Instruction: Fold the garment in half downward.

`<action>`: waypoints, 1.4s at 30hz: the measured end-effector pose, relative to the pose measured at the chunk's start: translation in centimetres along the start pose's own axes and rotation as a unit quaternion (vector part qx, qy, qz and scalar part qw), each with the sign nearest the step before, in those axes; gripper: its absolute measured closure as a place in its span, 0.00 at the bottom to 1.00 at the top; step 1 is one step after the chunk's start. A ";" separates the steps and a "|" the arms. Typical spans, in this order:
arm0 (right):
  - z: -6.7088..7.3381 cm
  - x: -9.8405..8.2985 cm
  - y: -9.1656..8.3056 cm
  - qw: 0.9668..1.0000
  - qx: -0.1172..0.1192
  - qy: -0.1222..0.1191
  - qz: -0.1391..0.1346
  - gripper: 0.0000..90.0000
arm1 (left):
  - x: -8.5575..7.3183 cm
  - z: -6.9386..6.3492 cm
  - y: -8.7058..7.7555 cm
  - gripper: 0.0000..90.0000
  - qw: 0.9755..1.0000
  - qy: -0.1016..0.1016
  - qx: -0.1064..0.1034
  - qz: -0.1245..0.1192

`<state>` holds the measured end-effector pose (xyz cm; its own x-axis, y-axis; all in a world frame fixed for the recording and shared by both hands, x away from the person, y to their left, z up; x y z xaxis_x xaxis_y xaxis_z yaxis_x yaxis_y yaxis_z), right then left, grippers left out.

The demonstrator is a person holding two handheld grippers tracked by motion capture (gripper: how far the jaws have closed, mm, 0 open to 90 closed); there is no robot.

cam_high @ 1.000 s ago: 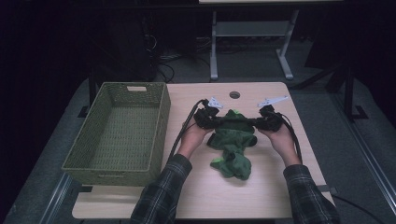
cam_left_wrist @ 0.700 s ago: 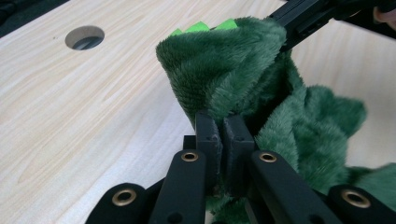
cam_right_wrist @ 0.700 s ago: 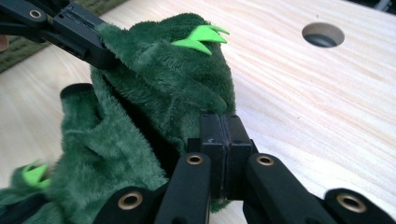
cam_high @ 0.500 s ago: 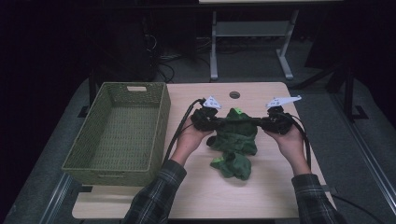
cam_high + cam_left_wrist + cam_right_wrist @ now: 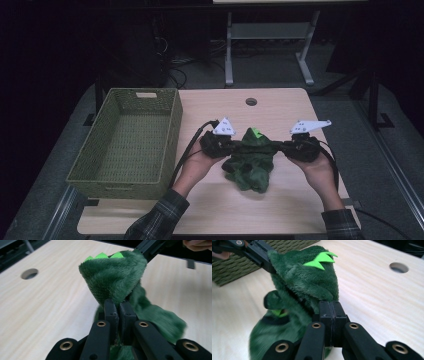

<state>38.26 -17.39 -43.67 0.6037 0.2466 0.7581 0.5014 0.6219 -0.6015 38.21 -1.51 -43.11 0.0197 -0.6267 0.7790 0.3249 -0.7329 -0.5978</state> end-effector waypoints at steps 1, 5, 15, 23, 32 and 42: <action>0.3 -0.5 -0.1 1.000 0.003 -0.002 0.001 1.00 | -0.1 -0.2 -0.1 0.96 1.000 0.004 -0.001 0.001; 1.4 -2.1 -0.6 1.000 0.010 -0.007 0.009 1.00 | -0.6 -1.7 -0.4 0.96 1.000 0.007 -0.016 -0.005; 3.5 -5.6 -1.1 0.999 0.031 -0.019 0.024 1.00 | -2.7 -5.0 -0.6 0.96 0.998 0.018 -0.056 0.002; 4.5 -8.2 -0.8 0.998 0.042 -0.010 0.048 1.00 | -4.8 -7.0 0.4 0.96 0.996 0.020 -0.085 0.023; 5.2 -11.2 0.0 0.995 0.053 0.006 0.088 0.99 | -6.8 -8.7 1.4 0.96 0.993 0.008 -0.113 0.044; 5.2 -12.6 1.5 0.991 0.050 -0.001 0.123 0.98 | -7.9 -9.4 2.7 0.93 0.990 0.008 -0.124 0.064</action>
<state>28.14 -15.71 -52.82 0.6985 0.4010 0.5927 0.2760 0.6133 -0.7401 30.01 -1.05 -52.71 0.0302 -0.7209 0.6924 0.0779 -0.6889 -0.7206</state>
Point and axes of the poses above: each handheld gripper's, and its own axes: y roughly forward along the jaws, x roughly out of its top, z roughly to its left, the point moved 9 cm from there along y, roughly forward along the jaws, and after that the axes turned 12 degrees about y, right-handed, at the moved point
